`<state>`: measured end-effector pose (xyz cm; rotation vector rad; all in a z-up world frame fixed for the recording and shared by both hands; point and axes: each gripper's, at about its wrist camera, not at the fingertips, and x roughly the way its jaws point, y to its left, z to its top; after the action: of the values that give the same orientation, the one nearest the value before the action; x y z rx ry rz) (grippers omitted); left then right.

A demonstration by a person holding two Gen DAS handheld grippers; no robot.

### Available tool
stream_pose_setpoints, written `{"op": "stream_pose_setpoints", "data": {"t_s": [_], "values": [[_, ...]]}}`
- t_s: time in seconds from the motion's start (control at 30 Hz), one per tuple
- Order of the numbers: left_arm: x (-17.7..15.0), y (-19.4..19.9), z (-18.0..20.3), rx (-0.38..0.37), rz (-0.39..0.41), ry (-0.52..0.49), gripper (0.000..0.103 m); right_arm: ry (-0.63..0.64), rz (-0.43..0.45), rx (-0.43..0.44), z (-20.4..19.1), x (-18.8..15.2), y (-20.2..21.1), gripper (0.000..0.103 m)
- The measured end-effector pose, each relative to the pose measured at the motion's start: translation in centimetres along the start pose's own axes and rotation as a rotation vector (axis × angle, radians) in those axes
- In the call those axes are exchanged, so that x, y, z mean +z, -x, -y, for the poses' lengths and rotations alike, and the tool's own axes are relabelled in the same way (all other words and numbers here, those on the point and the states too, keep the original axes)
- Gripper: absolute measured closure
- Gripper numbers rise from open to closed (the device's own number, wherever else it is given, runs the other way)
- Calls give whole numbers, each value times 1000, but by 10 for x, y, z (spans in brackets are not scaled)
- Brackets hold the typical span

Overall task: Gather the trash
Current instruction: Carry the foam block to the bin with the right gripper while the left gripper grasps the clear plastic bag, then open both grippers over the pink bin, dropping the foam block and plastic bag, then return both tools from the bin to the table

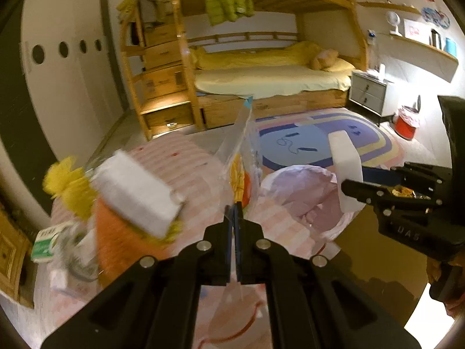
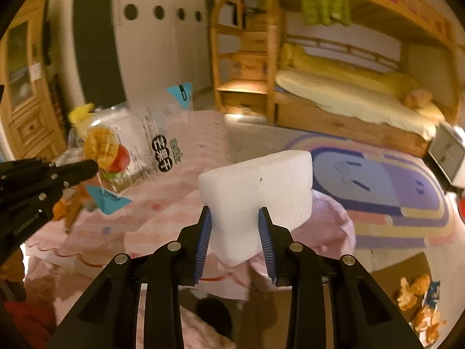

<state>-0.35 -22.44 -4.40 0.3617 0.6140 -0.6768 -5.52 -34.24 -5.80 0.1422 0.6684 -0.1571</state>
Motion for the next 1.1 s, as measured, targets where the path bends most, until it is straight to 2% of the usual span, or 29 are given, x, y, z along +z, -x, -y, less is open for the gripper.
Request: {"op": "stream_pose_setpoints", "data": {"t_s": [0.3,0.73,0.83,0.87,0.9,1.0,1.1], "values": [[30,-62,45,-95,-47,-32,103,-47,-75,-57,59,-11,-41,68],[61,-132,76,-162,-101,-49,103,-116,-150,-40,107,-30,-104,67],[65,-142,78,-165,-108,-50,101,-133,-155,-33,115,-30,-117,64],[66,-145,78,-162,-112,-49,100,-135,-160,-30,116,-31,-120,61],[67,-146,77,-167,-117,-45,94,-135,-165,-33,117,-31,-123,57],[66,-149,73,-172,-137,-7,63,-136,-179,-64,116,-35,-127,46],[62,-140,61,-167,-143,10,61,-156,-194,-83,116,-40,-121,45]]}}
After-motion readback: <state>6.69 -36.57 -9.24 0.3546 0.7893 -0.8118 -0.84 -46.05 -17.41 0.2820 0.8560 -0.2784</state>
